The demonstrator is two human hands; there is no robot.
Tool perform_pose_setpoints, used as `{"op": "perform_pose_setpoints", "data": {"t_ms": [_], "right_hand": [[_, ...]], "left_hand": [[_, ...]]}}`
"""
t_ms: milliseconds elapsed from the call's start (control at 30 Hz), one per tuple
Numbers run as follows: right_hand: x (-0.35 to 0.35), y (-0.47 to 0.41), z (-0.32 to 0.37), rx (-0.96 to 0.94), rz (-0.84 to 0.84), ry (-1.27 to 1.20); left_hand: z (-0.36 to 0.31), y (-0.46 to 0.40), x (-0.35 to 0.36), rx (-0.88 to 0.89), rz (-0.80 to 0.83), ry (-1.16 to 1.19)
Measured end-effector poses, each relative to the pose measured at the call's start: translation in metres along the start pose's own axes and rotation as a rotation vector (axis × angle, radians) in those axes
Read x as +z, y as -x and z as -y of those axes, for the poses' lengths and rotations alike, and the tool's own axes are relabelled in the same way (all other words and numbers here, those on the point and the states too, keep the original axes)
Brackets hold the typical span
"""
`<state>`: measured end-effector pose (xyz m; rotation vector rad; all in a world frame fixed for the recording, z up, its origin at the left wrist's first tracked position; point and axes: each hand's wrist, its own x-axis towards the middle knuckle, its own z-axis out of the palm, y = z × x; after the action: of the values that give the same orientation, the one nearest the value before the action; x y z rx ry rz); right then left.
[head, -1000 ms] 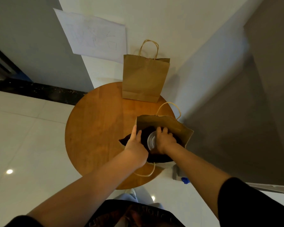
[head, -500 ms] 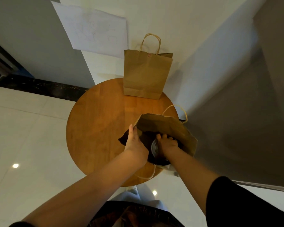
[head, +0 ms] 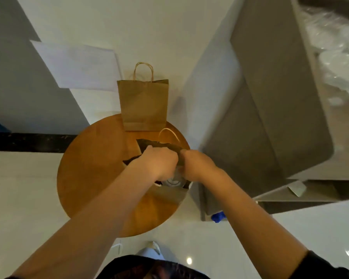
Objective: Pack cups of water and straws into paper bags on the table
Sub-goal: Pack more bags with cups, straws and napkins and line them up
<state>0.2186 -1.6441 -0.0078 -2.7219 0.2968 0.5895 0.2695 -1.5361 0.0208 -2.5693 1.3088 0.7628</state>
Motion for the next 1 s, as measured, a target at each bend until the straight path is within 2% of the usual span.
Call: {"op": "perform_pose_setpoints", "data": {"t_ms": [167,267,567,767,1000], "right_hand": [[-0.014,0.088,-0.031,0.022,-0.201,-0.064],[-0.015,0.146,-0.063,0.059,-0.260,-0.091],[-0.029,0.288,-0.180,0.295,-0.508,-0.190],[-0.051,0.335,-0.243,0.435,-0.696,-0.206],[-0.090,0.333,-0.309,0.464,-0.740,-0.214]], "left_hand": [[-0.077,0.032,-0.015,0.039,-0.159,0.004],[-0.132,0.051,-0.014,0.053,-0.220,0.018],[-0.285,0.069,-0.042,0.200,-0.378,-0.042],[-0.360,0.044,-0.079,0.291,-0.423,-0.027],[-0.401,-0.015,-0.126,0.364,-0.458,-0.012]]}}
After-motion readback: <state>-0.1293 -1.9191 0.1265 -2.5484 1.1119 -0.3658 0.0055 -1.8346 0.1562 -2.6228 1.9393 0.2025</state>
